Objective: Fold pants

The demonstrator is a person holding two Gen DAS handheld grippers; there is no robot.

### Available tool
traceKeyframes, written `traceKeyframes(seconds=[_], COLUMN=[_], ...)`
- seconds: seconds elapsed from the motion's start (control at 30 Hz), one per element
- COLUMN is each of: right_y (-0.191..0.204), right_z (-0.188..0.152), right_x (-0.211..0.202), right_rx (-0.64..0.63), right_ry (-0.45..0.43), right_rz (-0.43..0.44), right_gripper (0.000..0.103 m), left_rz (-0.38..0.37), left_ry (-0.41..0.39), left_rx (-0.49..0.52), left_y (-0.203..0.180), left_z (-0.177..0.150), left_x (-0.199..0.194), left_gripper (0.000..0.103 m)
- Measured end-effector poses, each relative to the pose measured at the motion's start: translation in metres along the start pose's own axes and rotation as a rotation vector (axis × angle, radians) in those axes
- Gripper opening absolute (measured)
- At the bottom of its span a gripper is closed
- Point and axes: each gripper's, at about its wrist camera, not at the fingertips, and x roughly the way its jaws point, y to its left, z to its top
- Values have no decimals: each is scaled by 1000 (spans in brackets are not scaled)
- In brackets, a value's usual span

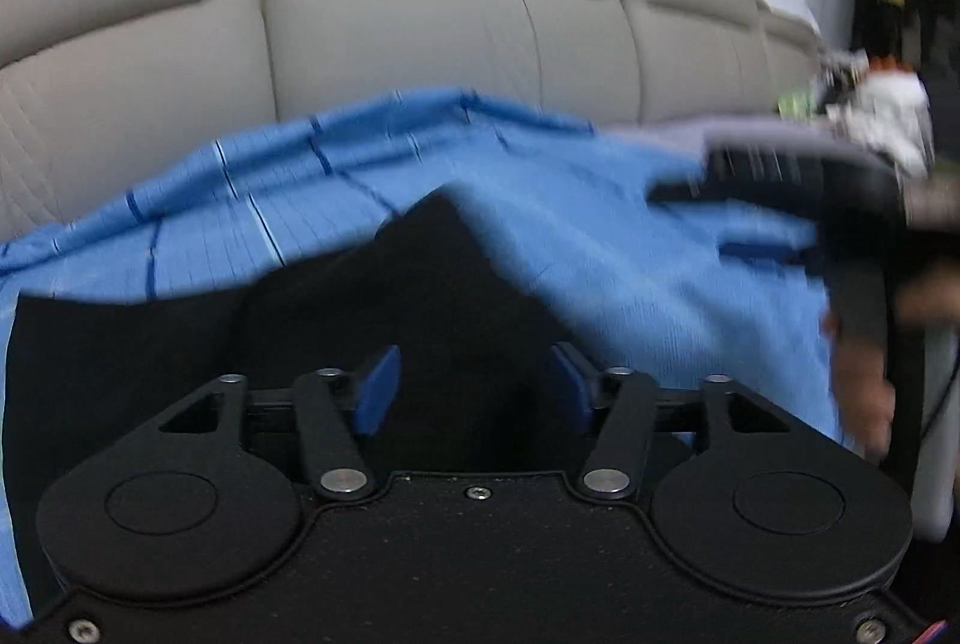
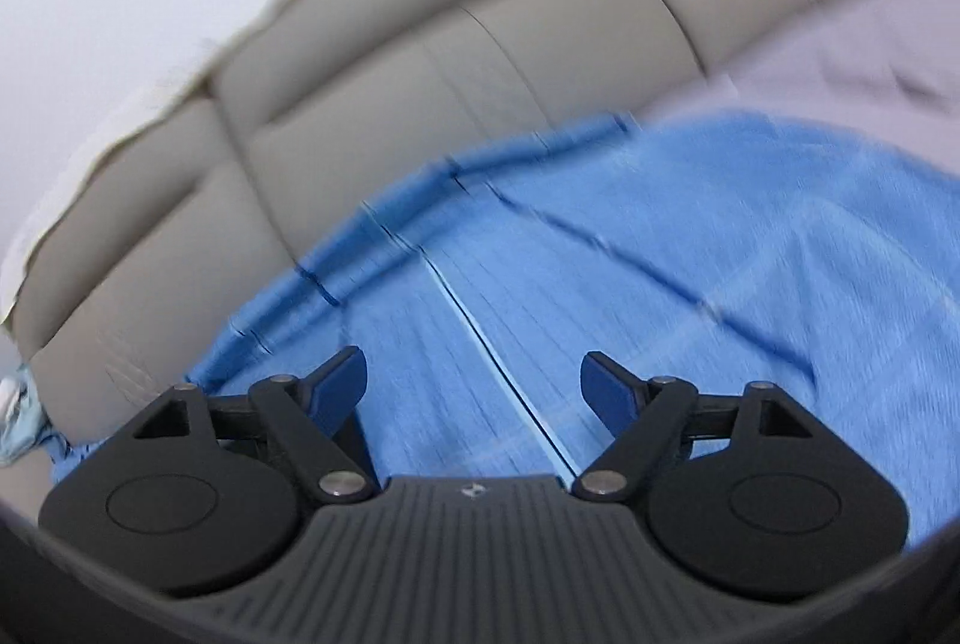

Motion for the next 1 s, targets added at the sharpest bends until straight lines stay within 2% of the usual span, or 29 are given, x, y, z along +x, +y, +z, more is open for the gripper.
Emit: traceKeyframes(seconds=[0.03, 0.07, 0.13, 0.23, 0.3, 0.4, 0.43, 0.5, 0.6, 0.67, 0.73, 0.83, 0.9, 0.97, 1.0], right_y=[0, 1, 6, 21, 33, 56, 62, 75, 89, 90, 92, 92, 93, 97, 98], right_z=[0, 0, -2, -10, -13, -18, -19, -22, -29, -34, -36, -34, -32, -33, -33], right_x=[0, -1, 2, 8, 10, 18, 24, 43, 71, 86, 92, 100, 105, 104, 103], right_rx=[-10, -22, -58, -150, -235, -376, -416, -495, -581, -614, -660, -646, -646, -644, -637], right_ry=[-11, -23, -16, 34, 52, 86, 110, 185, 290, 330, 313, 321, 323, 325, 327], right_rz=[17, 28, 41, 39, 81, 167, 191, 220, 215, 222, 244, 294, 310, 333, 351], right_gripper=[89, 90, 92, 96, 103, 103, 103, 103, 103, 103, 103, 103, 102, 96, 88], left_rz=[-10, -24, -46, -23, 0, 50, 88, 172, 208, 201, 186, 137, 92, 55, 35], left_ry=[17, 32, 49, 34, 7, -68, -94, -112, -90, -61, -20, 34, 29, 34, 38], left_rx=[-4, -16, -52, -138, -215, -327, -350, -382, -419, -433, -445, -488, -513, -520, -519], left_y=[-1, 2, 8, 38, 66, 115, 133, 159, 193, 207, 219, 231, 240, 244, 247], left_z=[-9, -15, -29, -45, -42, -37, -35, -30, -26, -27, -27, -32, -33, -35, -34], left_x=[-3, -7, -18, -45, -60, -76, -78, -71, -53, -38, -17, 5, 13, 18, 20], left_gripper=[68, 70, 70, 70, 73, 84, 85, 85, 85, 85, 85, 85, 88, 90, 92])
